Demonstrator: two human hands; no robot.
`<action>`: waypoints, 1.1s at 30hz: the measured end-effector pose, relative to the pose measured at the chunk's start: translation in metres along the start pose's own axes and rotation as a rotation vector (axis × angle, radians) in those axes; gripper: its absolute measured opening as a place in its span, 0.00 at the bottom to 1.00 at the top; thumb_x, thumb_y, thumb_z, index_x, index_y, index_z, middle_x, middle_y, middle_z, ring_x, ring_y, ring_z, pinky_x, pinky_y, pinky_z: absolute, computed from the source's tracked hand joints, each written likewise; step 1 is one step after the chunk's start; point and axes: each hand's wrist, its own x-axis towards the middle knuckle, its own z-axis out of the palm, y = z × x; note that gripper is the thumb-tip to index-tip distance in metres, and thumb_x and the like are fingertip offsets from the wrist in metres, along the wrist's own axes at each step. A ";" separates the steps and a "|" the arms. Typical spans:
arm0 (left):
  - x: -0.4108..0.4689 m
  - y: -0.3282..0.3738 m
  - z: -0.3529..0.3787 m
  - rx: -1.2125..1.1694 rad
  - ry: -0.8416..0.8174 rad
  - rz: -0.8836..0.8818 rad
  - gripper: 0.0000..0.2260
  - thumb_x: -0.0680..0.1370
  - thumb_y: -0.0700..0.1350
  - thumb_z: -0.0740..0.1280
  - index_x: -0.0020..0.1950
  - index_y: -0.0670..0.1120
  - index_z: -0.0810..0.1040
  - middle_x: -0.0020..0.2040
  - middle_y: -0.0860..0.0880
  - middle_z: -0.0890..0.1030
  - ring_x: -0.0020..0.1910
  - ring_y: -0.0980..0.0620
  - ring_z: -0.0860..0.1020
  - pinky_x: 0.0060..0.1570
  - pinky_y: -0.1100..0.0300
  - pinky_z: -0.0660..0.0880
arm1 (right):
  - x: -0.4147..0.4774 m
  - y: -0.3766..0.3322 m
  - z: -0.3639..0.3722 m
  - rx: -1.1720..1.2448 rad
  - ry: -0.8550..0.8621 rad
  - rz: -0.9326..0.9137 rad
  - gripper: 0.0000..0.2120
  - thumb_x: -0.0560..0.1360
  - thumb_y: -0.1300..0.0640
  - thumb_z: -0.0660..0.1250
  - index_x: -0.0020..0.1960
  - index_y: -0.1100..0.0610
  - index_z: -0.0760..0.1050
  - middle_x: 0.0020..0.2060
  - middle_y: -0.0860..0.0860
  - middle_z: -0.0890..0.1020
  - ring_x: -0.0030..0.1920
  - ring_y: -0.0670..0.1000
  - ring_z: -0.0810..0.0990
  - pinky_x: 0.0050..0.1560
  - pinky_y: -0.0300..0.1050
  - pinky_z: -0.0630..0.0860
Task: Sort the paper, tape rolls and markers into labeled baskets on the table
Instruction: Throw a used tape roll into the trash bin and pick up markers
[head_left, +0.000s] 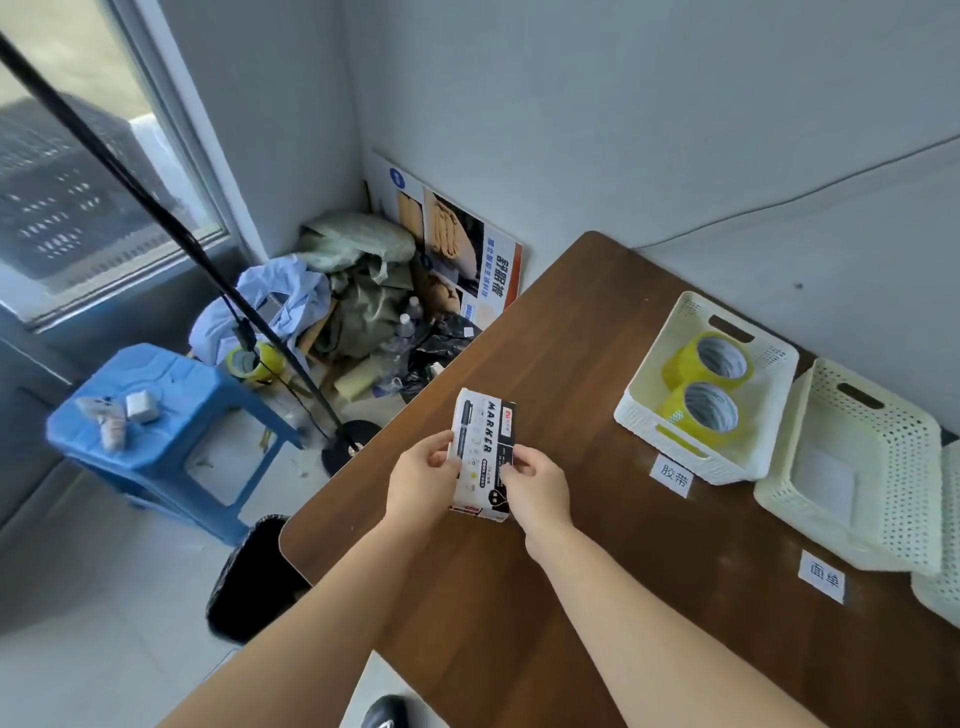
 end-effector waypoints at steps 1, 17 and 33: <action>-0.001 0.000 -0.011 -0.035 0.036 -0.002 0.17 0.79 0.40 0.61 0.66 0.52 0.75 0.42 0.56 0.83 0.39 0.61 0.81 0.34 0.65 0.73 | -0.003 -0.006 0.009 0.001 -0.022 -0.028 0.16 0.77 0.61 0.62 0.63 0.51 0.77 0.55 0.48 0.83 0.53 0.48 0.82 0.55 0.49 0.80; -0.040 -0.078 -0.178 -0.656 0.603 -0.274 0.11 0.76 0.37 0.62 0.56 0.45 0.79 0.43 0.44 0.84 0.38 0.45 0.83 0.41 0.52 0.80 | -0.085 -0.048 0.171 -0.151 -0.532 -0.202 0.09 0.76 0.56 0.66 0.55 0.54 0.79 0.50 0.49 0.83 0.53 0.49 0.81 0.59 0.50 0.78; -0.039 -0.124 -0.221 -0.472 0.550 -0.531 0.10 0.81 0.50 0.57 0.50 0.44 0.68 0.43 0.47 0.69 0.48 0.46 0.67 0.49 0.53 0.65 | -0.095 -0.033 0.216 -0.291 -0.676 -0.010 0.09 0.79 0.51 0.59 0.42 0.51 0.74 0.34 0.46 0.70 0.37 0.47 0.69 0.50 0.45 0.72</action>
